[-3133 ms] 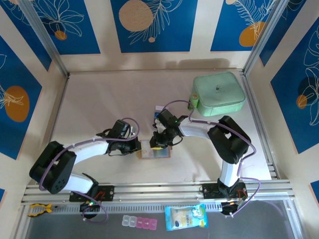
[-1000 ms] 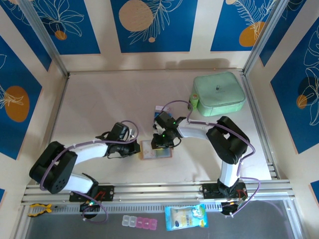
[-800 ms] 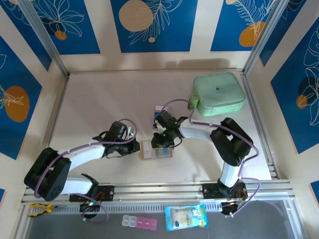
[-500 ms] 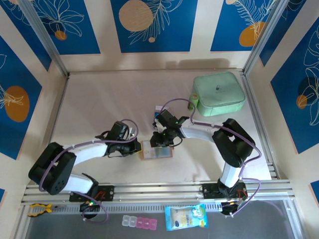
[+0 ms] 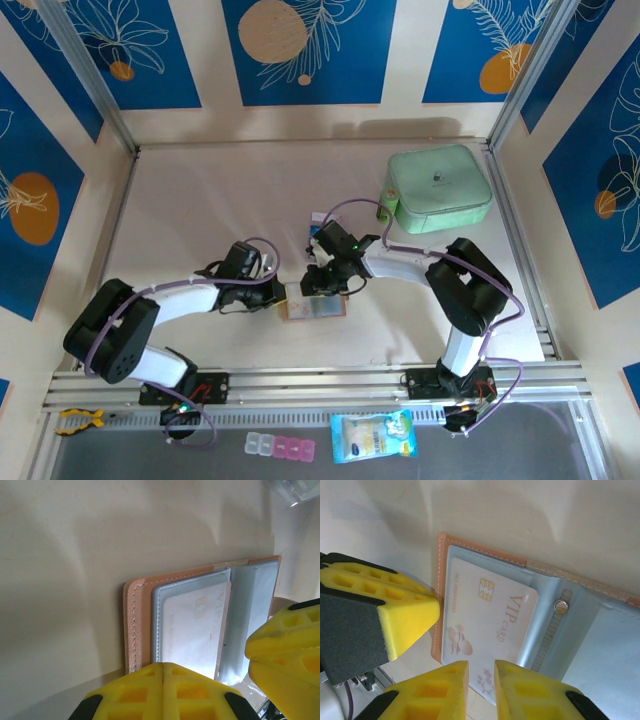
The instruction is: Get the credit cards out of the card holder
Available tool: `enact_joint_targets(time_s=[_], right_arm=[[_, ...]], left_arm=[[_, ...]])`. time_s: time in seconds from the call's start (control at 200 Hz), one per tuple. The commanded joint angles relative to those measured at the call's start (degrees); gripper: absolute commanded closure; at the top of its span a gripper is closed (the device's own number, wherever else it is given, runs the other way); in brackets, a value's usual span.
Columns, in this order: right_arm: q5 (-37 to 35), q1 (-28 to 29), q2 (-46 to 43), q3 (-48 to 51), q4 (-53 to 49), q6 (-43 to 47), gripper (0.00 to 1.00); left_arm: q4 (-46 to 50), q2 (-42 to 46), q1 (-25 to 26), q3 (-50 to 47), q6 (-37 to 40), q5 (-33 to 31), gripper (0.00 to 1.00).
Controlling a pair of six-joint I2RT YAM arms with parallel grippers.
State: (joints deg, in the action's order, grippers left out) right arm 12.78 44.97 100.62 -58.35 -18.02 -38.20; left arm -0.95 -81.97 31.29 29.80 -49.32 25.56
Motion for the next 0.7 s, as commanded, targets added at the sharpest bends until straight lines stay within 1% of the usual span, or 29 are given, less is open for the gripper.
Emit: enact_joint_targets(time_s=[0.0,0.555,0.695], right_arm=[[2.0,-0.5,0.5,0.6,0.5,-0.7,0.79],[2.6,-0.6,3.9,1.3,2.9,-1.1,0.79],[2.6,-0.3,4.8,1.2,2.7,-1.1,0.79]], left_arm=[[-1.2,-1.1,0.3,0.8,-0.5,1.7,1.0],[-0.3,-3.5,0.5,1.1,0.1,0.8,1.0],[1.4,-3.4,0.5,2.0,0.9,0.7,1.0]])
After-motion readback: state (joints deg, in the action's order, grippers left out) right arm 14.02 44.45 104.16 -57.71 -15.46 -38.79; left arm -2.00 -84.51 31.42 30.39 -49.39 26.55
